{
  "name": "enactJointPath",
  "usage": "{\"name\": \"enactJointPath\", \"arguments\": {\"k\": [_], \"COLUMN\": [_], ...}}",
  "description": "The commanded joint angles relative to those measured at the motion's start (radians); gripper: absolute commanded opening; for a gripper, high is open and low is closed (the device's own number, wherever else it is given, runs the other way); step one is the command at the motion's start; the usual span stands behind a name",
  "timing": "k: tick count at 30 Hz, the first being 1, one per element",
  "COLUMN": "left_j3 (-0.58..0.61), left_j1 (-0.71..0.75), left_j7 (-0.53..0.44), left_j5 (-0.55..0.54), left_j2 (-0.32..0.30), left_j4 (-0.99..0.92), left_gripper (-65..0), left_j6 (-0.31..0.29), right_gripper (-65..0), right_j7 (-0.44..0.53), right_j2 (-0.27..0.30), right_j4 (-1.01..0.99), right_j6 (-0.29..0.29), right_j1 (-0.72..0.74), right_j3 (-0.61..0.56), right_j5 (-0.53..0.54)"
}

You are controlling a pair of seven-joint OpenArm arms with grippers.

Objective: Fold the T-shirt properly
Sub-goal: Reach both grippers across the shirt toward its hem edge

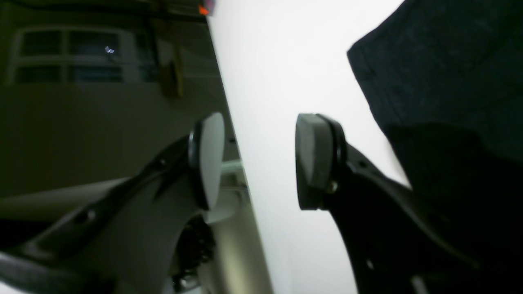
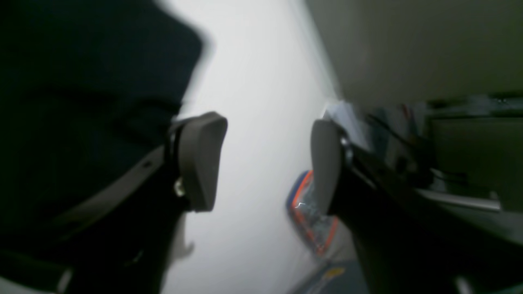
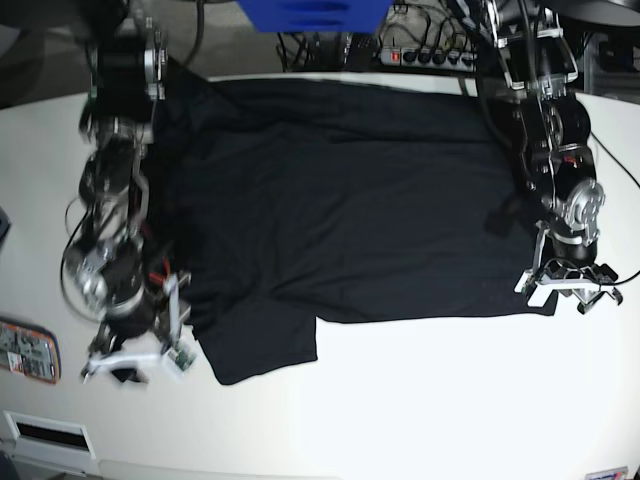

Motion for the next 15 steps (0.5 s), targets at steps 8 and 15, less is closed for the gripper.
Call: {"name": "enactJointPath", "arguments": {"k": [8, 15], "left_j3": [-0.011, -0.015], "left_j1": [-0.106, -0.181], "left_j7": [-0.006, -0.004], "left_j5": [-0.435, -0.688], "left_j2": [0.032, 0.014], "left_j4": [-0.091, -0.209], "left_gripper": [-37.4, -37.4], "left_j6": [0.020, 0.020], "right_gripper": [-31.2, -31.2], "right_j7": [0.109, 0.201], "right_j2": [-0.119, -0.132], "right_j4": [-0.260, -0.521], "right_j6": [-0.255, -0.304], "right_j1": [0.193, 0.203], "right_j3": [0.015, 0.067], "right_j5": [0.013, 0.021]}}
